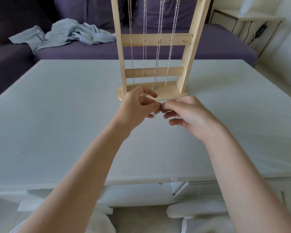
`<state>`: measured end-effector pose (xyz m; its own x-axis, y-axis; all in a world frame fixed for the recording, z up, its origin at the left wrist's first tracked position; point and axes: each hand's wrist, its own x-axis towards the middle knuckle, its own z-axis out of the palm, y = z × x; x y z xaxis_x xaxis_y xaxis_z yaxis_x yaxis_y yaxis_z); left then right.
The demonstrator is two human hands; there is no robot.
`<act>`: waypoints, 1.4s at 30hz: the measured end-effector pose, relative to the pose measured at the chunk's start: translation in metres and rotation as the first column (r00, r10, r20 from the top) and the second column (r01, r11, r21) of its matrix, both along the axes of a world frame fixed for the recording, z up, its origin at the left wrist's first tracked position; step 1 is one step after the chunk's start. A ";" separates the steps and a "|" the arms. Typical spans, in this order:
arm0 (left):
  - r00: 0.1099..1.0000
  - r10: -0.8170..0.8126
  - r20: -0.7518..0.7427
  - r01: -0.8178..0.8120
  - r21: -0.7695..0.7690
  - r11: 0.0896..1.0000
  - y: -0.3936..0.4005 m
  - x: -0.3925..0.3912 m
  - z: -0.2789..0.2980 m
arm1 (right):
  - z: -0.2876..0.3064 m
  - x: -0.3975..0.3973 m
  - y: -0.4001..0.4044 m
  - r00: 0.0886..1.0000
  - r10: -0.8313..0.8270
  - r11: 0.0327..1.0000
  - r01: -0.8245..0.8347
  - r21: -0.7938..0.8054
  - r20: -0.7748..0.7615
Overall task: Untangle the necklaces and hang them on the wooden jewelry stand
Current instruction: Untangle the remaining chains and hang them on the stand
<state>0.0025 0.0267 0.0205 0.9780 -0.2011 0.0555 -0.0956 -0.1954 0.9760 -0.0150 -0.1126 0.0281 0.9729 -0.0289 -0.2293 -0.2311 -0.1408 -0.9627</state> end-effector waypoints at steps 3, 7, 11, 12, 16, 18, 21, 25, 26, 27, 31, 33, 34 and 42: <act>0.992 -0.088 -0.088 0.088 -0.006 0.996 0.001 0.000 0.001 | 0.001 -0.001 -0.001 0.999 0.008 0.999 -0.006 0.032 -0.035; 0.960 -0.176 -0.220 0.183 0.014 0.983 0.002 0.000 0.001 | 0.001 -0.001 -0.004 0.998 0.013 1.000 -0.014 -0.012 -0.064; 0.952 -0.198 -0.235 0.241 0.172 0.955 0.002 0.000 0.000 | -0.002 -0.001 -0.008 0.995 0.056 0.996 -0.062 -0.062 -0.085; 0.954 -0.201 -0.222 0.252 0.231 0.940 0.002 -0.001 0.000 | -0.002 -0.001 -0.008 0.994 0.069 0.995 -0.076 -0.071 -0.090; 0.952 -0.192 -0.238 0.229 0.137 0.964 0.003 -0.002 0.000 | -0.002 -0.001 -0.010 0.998 0.056 0.998 -0.055 0.003 -0.042; 0.947 -0.176 -0.267 0.175 -0.025 0.984 0.006 -0.002 0.001 | -0.001 -0.001 -0.011 0.999 0.049 0.996 -0.049 0.076 0.006; 0.947 -0.146 -0.286 0.107 -0.145 0.984 0.009 0.001 -0.001 | -0.003 0.000 -0.012 0.995 0.039 0.999 -0.036 -0.034 0.089; 0.956 -0.072 -0.284 0.020 -0.182 0.983 0.008 0.004 -0.002 | -0.005 0.001 -0.012 0.990 0.001 0.999 0.004 -0.040 0.143; 0.958 -0.067 -0.278 0.016 -0.180 0.983 0.007 0.004 -0.003 | -0.006 0.001 -0.011 0.990 0.018 0.999 -0.013 -0.037 0.142; 0.960 -0.068 -0.270 0.019 -0.180 0.984 0.007 0.005 -0.003 | -0.007 0.000 -0.009 0.990 0.034 0.999 -0.029 -0.037 0.140; 0.977 -0.060 -0.203 0.033 -0.134 0.990 0.006 0.005 -0.003 | -0.009 0.001 -0.006 0.988 0.060 0.998 -0.056 -0.034 0.140; 0.991 -0.036 -0.132 0.031 -0.039 0.999 0.005 0.005 -0.004 | -0.009 0.001 -0.006 0.990 0.066 0.997 -0.060 -0.052 0.121; 0.995 -0.029 -0.093 0.031 0.010 0.999 0.004 0.004 -0.004 | -0.009 0.001 -0.005 0.992 0.067 0.996 -0.060 -0.064 0.109; 0.968 -0.078 -0.239 0.045 -0.144 0.989 0.002 0.002 -0.004 | -0.009 0.003 0.000 1.000 -0.001 0.999 0.001 -0.043 -0.018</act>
<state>0.0043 0.0289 0.0167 0.9513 -0.2684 -0.1516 0.1404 -0.0605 0.9882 -0.0116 -0.1127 0.0188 0.9686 -0.0402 -0.2453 -0.2485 -0.1821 -0.9514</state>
